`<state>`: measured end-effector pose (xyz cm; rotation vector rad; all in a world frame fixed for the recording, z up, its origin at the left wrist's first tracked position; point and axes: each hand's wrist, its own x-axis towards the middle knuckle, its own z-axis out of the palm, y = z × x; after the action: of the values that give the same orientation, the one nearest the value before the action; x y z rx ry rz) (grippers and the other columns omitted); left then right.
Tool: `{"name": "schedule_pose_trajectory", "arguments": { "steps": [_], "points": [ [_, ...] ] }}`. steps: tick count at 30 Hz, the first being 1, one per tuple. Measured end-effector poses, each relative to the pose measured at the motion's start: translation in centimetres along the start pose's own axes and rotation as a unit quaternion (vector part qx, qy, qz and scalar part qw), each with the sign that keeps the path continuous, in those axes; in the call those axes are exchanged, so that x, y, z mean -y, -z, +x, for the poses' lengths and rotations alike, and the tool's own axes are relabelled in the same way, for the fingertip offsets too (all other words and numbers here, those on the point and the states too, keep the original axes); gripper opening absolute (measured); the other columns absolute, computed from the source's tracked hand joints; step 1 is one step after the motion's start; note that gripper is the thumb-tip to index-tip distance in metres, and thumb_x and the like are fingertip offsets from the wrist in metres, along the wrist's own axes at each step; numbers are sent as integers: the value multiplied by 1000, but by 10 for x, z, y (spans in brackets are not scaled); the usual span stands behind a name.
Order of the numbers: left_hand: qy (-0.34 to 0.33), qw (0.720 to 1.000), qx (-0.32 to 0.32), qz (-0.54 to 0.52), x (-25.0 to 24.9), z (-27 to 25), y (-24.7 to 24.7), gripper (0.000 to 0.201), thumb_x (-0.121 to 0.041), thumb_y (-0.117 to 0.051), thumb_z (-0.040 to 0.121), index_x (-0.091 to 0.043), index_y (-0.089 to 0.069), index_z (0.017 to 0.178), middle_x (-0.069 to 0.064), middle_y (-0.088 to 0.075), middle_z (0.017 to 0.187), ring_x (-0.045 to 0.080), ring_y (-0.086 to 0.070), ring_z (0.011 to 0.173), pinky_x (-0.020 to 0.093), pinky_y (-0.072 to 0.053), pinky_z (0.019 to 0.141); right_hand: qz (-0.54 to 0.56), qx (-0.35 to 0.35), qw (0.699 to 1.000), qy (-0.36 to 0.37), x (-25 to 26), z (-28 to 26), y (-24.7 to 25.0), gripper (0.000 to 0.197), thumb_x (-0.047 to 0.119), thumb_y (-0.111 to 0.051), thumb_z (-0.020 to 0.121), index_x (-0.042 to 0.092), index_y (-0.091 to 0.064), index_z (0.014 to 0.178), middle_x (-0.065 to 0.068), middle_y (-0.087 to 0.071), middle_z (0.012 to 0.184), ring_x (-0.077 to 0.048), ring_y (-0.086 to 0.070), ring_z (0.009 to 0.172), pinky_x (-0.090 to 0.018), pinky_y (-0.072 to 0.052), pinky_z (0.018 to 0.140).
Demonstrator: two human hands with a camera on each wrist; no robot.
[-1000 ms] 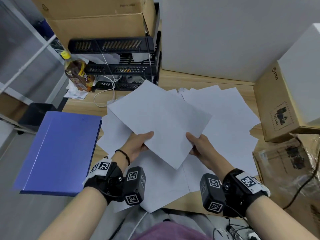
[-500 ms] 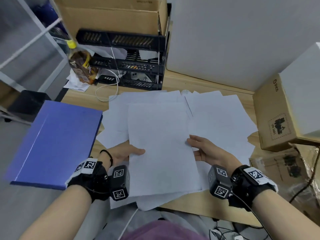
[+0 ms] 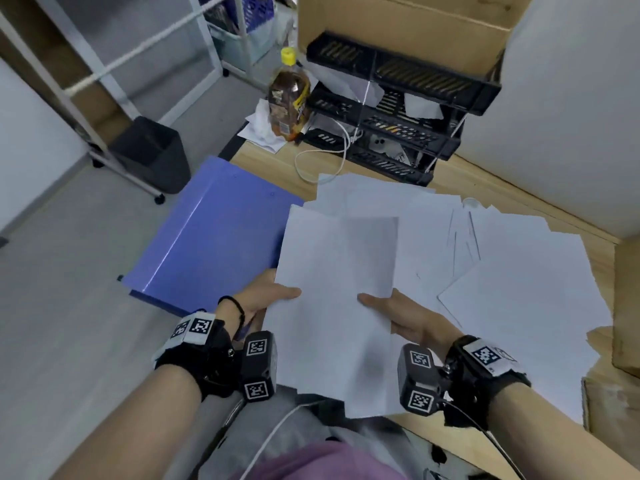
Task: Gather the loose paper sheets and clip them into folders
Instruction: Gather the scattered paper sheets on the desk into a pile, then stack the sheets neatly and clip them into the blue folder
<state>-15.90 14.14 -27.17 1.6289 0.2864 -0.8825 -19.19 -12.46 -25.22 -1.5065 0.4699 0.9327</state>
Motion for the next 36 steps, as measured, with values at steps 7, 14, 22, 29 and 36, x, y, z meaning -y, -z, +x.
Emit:
{"name": "schedule_pose_trajectory", "arguments": {
  "steps": [7, 14, 22, 29, 36],
  "points": [
    [-77, 950, -292, -75, 12, -7, 98, 27, 8, -51, 87, -11, -61, 104, 2, -63, 91, 19, -57, 79, 16, -51, 60, -12, -46, 999, -14, 17, 50, -63, 35, 25, -57, 97, 9, -56, 128, -11, -70, 115, -27, -68, 102, -39, -58, 80],
    [15, 890, -419, 177, 40, -3, 168, 65, -23, -74, 70, -20, -51, 131, 7, -51, 134, 32, -45, 124, 44, -40, 102, -25, -64, 997, -47, 19, 80, -88, 34, 27, -57, 96, 7, -60, 123, -10, -72, 109, -28, -70, 98, -40, -58, 82],
    [92, 887, -384, 240, 39, -3, 173, 90, -50, -80, 65, -17, -39, 138, 11, -51, 133, 34, -46, 124, 46, -36, 103, -5, -70, 997, -45, 24, 97, -107, 30, 26, -58, 95, 8, -62, 119, -9, -74, 102, -27, -71, 92, -40, -58, 80],
    [9, 961, -274, -33, 27, -29, 166, 15, -25, -69, 87, -17, -57, 87, -2, -58, 87, 15, -56, 77, 21, -41, 64, 74, -69, 995, -27, 20, 95, -107, 32, 24, -61, 94, 8, -61, 122, -8, -74, 106, -28, -71, 96, -42, -57, 85],
    [-30, 946, -270, -178, 26, -45, 140, 14, -26, -71, 84, -17, -67, 94, 7, -70, 93, 29, -65, 88, 38, -53, 82, 93, -61, 993, 35, 26, 71, -94, 37, 30, -58, 95, 15, -57, 129, -3, -73, 113, -25, -69, 103, -47, -51, 98]
  ]
}}
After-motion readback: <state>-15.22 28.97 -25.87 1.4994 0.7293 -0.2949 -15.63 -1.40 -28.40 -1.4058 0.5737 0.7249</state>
